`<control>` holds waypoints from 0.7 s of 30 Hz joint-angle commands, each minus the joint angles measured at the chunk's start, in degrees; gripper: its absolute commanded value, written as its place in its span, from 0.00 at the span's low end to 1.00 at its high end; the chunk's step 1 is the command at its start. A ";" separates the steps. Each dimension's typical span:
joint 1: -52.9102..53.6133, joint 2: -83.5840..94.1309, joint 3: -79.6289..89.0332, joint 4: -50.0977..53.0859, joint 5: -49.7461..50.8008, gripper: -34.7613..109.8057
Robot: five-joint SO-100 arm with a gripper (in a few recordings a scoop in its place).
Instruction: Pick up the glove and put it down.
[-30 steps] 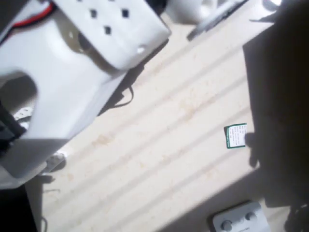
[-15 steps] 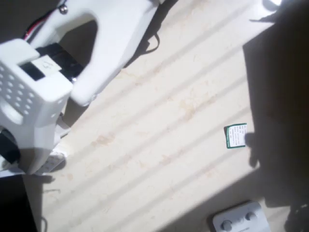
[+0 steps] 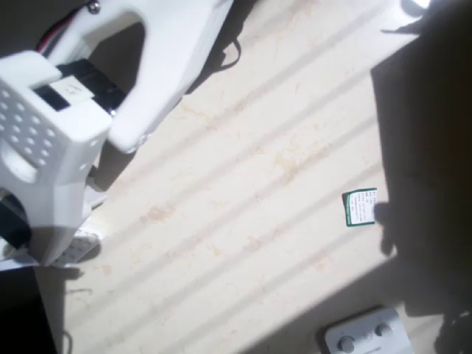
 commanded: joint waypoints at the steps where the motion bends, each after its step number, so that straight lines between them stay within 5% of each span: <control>1: -0.97 -1.23 -2.11 -0.70 0.44 0.44; 21: -0.18 -6.06 -2.20 -10.20 0.44 0.43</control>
